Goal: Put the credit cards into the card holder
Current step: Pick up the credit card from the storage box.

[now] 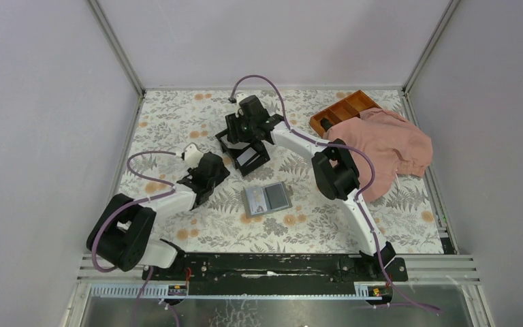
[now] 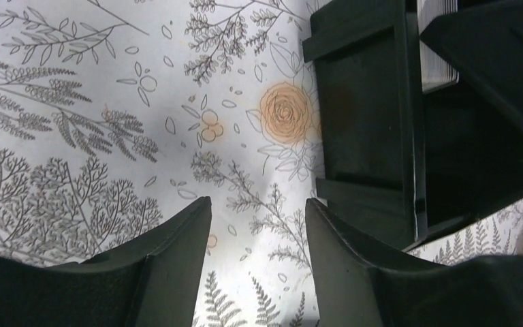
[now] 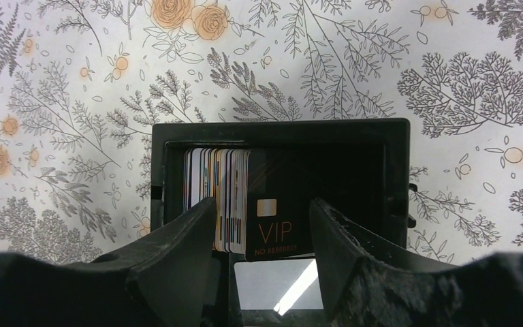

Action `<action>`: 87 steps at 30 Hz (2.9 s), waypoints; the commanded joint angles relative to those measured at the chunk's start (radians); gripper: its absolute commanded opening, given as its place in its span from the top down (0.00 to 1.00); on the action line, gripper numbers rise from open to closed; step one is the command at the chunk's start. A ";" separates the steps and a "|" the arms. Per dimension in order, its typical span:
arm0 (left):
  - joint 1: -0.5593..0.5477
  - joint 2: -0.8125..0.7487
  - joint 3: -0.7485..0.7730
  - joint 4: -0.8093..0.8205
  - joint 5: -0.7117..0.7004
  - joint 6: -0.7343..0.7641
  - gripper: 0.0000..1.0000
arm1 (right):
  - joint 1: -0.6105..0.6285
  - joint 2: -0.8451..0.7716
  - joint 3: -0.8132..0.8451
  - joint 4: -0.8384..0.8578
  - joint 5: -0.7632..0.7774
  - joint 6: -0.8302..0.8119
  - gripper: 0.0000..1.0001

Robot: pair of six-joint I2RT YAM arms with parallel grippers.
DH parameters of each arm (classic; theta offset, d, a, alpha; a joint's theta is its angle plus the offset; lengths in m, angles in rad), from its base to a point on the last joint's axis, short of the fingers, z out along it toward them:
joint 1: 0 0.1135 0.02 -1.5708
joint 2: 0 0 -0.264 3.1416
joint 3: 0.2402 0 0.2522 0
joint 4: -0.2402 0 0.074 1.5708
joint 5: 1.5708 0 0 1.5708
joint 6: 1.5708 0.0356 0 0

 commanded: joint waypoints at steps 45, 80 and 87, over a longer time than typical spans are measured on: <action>0.135 0.248 0.167 0.166 0.126 0.050 0.41 | 0.030 -0.148 -0.076 0.024 -0.113 0.095 0.62; 0.138 0.049 0.127 0.069 0.114 0.069 0.39 | 0.137 -0.370 -0.305 0.095 0.476 -0.176 1.00; 0.137 -0.054 0.101 0.044 0.148 0.077 0.37 | 0.138 -0.490 -0.397 0.096 0.441 -0.132 1.00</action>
